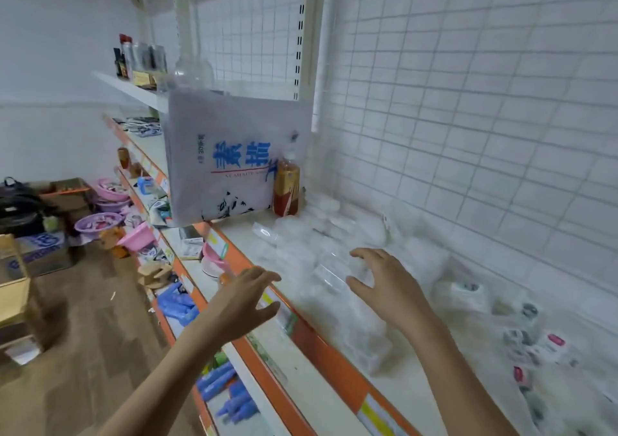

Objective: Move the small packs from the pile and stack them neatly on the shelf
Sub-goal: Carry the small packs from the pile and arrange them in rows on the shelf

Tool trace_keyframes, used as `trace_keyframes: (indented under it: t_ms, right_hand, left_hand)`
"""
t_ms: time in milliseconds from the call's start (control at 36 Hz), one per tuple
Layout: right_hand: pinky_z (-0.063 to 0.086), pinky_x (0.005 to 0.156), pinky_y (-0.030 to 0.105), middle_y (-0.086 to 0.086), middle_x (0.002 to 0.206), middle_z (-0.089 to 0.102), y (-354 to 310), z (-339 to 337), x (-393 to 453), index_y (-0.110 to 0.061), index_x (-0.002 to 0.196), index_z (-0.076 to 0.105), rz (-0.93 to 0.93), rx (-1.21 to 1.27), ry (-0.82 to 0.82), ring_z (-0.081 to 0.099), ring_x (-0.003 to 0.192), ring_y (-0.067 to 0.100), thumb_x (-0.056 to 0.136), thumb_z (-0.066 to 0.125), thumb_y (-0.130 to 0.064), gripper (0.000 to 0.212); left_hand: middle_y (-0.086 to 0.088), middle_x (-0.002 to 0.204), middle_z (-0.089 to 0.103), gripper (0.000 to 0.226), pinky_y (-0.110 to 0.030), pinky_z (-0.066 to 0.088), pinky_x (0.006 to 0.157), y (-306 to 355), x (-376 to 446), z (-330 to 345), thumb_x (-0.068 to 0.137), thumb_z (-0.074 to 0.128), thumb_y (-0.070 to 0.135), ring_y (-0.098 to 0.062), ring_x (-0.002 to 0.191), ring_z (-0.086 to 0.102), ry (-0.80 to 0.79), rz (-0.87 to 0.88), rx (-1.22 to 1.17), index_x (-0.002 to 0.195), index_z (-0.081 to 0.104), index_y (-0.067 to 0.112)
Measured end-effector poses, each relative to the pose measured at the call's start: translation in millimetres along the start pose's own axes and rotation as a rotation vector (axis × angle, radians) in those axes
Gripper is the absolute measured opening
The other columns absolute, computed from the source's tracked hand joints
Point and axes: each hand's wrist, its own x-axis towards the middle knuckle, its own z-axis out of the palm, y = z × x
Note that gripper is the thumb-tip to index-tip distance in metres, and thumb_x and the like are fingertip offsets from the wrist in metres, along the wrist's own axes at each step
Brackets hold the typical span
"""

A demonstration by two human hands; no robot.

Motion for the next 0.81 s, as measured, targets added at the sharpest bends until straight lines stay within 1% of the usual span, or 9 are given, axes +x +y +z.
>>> trace_keyframes:
  t_ms: [83,222,333,444,500,556,639,722,806]
  right_hand:
    - [0.036,0.095,0.025,-0.011,0.138,0.041,1,8,26,-0.029,0.136,0.039,0.021,-0.077,-0.047,0.04,0.124,0.012,0.09,0.052,-0.043,0.05]
    - [0.035,0.097,0.028,-0.009,0.14,0.037,5,23,59,-0.03,0.138,0.034,0.124,-0.172,-0.144,0.036,0.128,0.012,0.086,0.054,-0.053,0.06]
    - [0.036,0.086,0.023,-0.013,0.125,0.047,6,30,79,-0.035,0.13,0.042,0.246,-0.093,-0.131,0.042,0.118,0.005,0.079,0.065,-0.051,0.058]
    - [0.044,0.088,0.026,-0.02,0.109,0.054,3,30,93,-0.042,0.108,0.053,0.335,-0.016,-0.142,0.051,0.101,0.0,0.071,0.074,-0.045,0.043]
    - [0.045,0.084,0.018,-0.019,0.103,0.059,-1,30,96,-0.045,0.094,0.053,0.346,0.056,-0.091,0.054,0.097,-0.004,0.075,0.073,-0.036,0.029]
    - [0.043,0.072,0.007,-0.021,0.1,0.058,-4,31,99,-0.045,0.09,0.053,0.382,0.142,0.002,0.054,0.095,-0.008,0.08,0.07,-0.029,0.025]
    - [0.046,0.068,0.009,-0.015,0.103,0.06,-9,35,102,-0.039,0.095,0.056,0.452,0.272,0.12,0.057,0.093,-0.008,0.085,0.066,-0.027,0.018]
    - [0.047,0.076,0.019,-0.01,0.102,0.063,-13,43,107,-0.042,0.095,0.056,0.493,0.384,0.21,0.06,0.098,0.002,0.089,0.061,-0.025,0.019]
    - [0.045,0.065,0.009,-0.003,0.1,0.062,-19,53,117,-0.039,0.097,0.056,0.522,0.417,0.225,0.06,0.092,0.007,0.092,0.055,-0.02,0.02]
  left_hand:
    - [0.001,0.13,0.049,0.046,-0.026,0.038,0.094,-22,34,-8,0.09,0.053,0.04,-0.015,0.119,0.045,0.057,0.012,0.015,0.131,0.046,0.021]
    - [0.002,0.127,0.052,0.041,-0.023,0.039,0.089,-63,103,-18,0.089,0.056,0.036,-0.013,0.113,0.049,0.085,0.07,-0.042,0.126,0.051,0.019]
    - [0.001,0.126,0.054,0.038,-0.019,0.037,0.091,-90,166,-14,0.089,0.057,0.034,-0.012,0.111,0.051,-0.018,0.165,-0.156,0.124,0.054,0.02]
    - [0.005,0.129,0.047,0.037,-0.016,0.029,0.094,-107,214,-2,0.089,0.059,0.034,-0.012,0.12,0.044,-0.211,0.283,-0.203,0.124,0.054,0.024]
    - [0.006,0.133,0.042,0.043,-0.02,0.029,0.1,-113,233,7,0.087,0.061,0.036,-0.012,0.125,0.039,-0.324,0.349,-0.187,0.127,0.05,0.028]
    - [0.005,0.139,0.036,0.053,-0.026,0.03,0.105,-118,248,16,0.084,0.064,0.038,-0.014,0.129,0.034,-0.428,0.394,-0.176,0.132,0.044,0.028]
    - [0.003,0.14,0.031,0.062,-0.03,0.032,0.107,-126,263,27,0.081,0.065,0.044,-0.014,0.128,0.033,-0.531,0.446,-0.215,0.135,0.04,0.028]
    - [0.005,0.136,0.033,0.062,-0.035,0.035,0.106,-130,275,36,0.079,0.067,0.045,-0.016,0.126,0.035,-0.543,0.493,-0.231,0.133,0.04,0.032]
    - [0.002,0.129,0.043,0.048,-0.03,0.038,0.1,-128,283,44,0.084,0.064,0.033,-0.017,0.118,0.043,-0.427,0.564,-0.165,0.128,0.045,0.025]
